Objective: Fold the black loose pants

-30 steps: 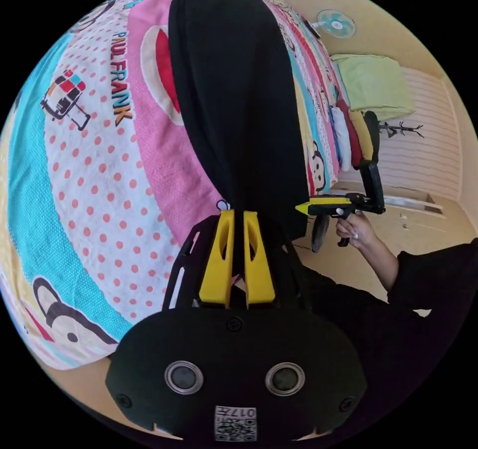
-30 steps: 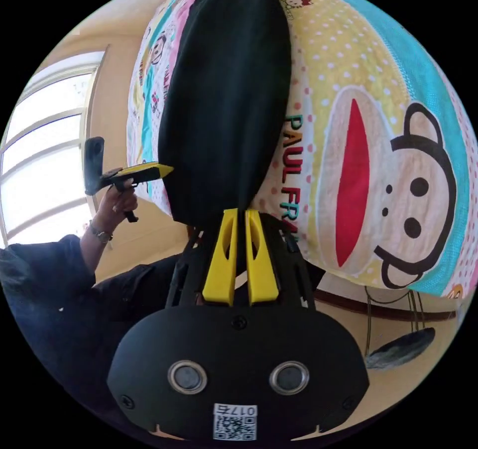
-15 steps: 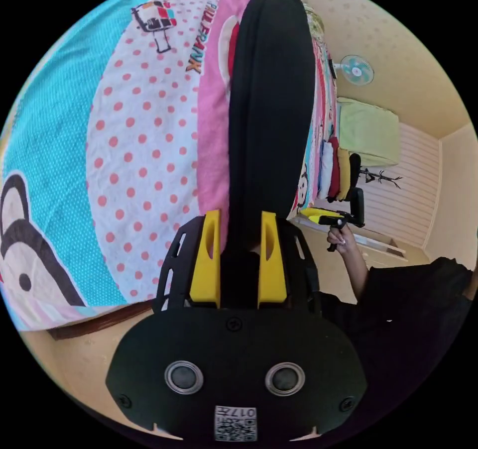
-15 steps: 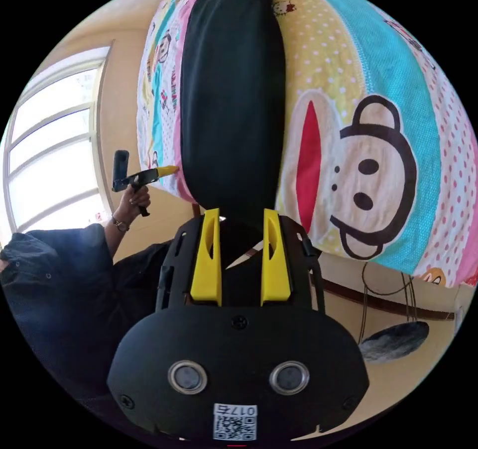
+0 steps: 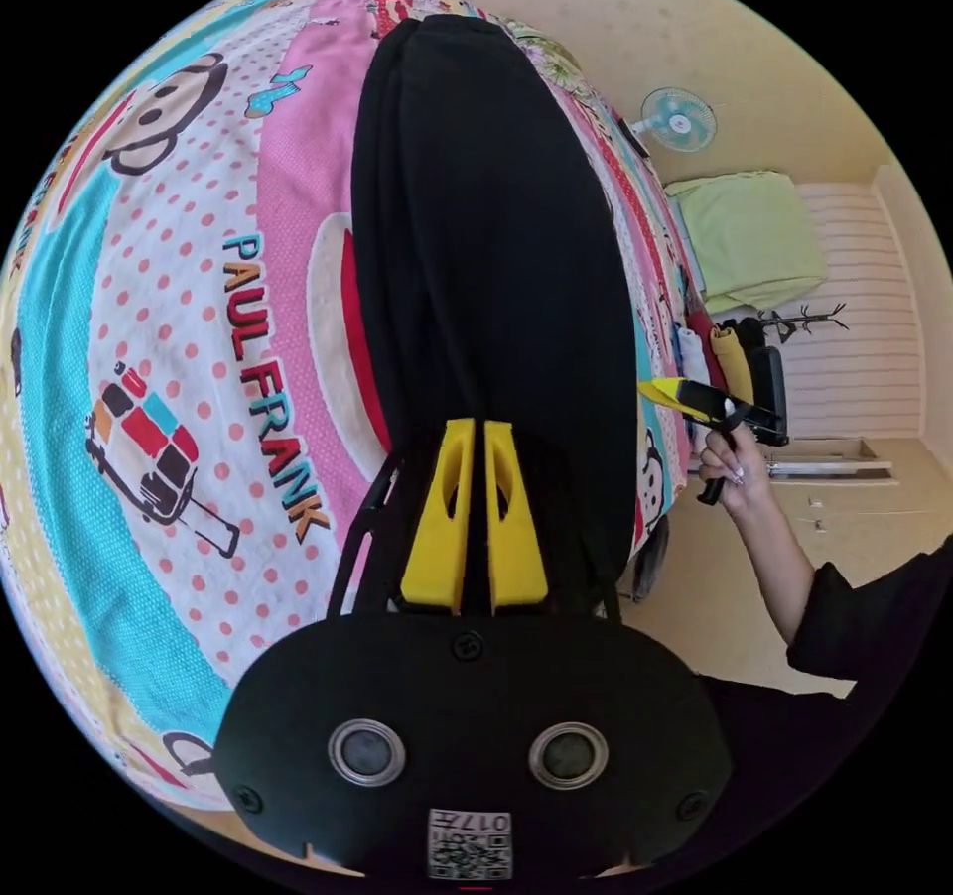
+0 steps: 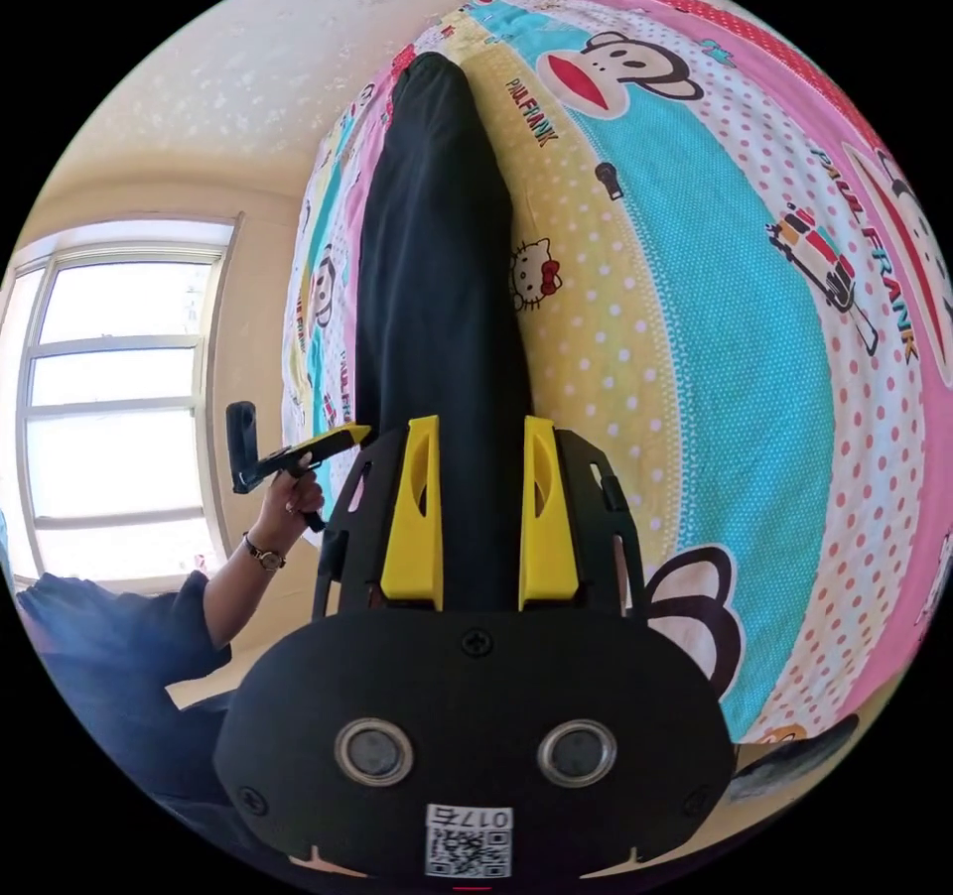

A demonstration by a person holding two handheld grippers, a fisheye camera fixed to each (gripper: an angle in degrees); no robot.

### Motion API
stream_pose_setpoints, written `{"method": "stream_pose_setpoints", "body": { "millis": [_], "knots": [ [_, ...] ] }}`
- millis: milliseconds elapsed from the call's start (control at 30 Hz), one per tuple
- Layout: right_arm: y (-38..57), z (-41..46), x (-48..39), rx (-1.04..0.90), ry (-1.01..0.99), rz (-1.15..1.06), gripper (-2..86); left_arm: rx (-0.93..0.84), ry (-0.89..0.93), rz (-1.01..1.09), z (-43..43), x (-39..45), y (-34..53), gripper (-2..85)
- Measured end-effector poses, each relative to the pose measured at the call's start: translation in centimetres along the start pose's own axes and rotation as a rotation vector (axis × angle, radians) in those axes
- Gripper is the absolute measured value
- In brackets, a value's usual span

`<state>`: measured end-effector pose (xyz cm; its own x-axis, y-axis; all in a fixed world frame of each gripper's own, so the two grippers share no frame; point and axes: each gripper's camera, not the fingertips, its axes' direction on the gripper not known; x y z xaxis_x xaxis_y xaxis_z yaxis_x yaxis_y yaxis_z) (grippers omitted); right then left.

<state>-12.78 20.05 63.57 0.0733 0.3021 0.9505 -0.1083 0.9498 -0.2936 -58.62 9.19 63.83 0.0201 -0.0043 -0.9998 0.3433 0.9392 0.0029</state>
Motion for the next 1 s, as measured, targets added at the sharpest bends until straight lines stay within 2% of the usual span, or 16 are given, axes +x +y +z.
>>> {"method": "stream_pose_setpoints", "body": {
  "millis": [100,200,300,467,600,633,833,900,1000],
  "knots": [
    [0.4,1.1,0.3,-0.039,-0.018,0.000,12.8,0.097,0.037,-0.067,-3.0,-1.3,1.8,0.8],
    [1.1,2.2,1.0,-0.080,-0.004,0.016,12.3,0.090,-0.082,-0.106,-2.6,-2.2,3.1,0.8],
    [1.6,1.2,1.5,-0.064,-0.061,0.012,12.6,0.088,0.055,-0.173,-2.4,-3.9,3.6,1.6],
    [1.4,-1.1,3.5,0.012,-0.218,0.001,14.7,0.185,0.200,-0.241,-4.4,-6.9,4.2,15.7],
    [-0.4,1.2,6.1,-0.120,-0.492,0.000,14.9,0.048,0.419,-0.223,-2.1,-8.8,1.8,16.3],
    [-1.0,2.2,6.4,-0.162,-0.562,-0.017,14.7,-0.021,0.460,-0.207,-1.0,-8.9,0.7,16.0],
    [-1.8,4.1,4.9,-0.269,-0.556,-0.078,7.1,-0.225,0.421,-0.104,0.9,-6.9,-2.6,9.1],
    [-0.6,2.7,3.9,-0.231,-0.615,-0.129,4.1,-0.190,0.461,-0.053,-0.5,-5.8,-2.3,3.9],
    [3.1,-2.2,1.3,-0.116,-0.690,-0.182,1.5,-0.069,0.623,0.081,-5.5,-1.5,-0.5,2.5]
  ]
}}
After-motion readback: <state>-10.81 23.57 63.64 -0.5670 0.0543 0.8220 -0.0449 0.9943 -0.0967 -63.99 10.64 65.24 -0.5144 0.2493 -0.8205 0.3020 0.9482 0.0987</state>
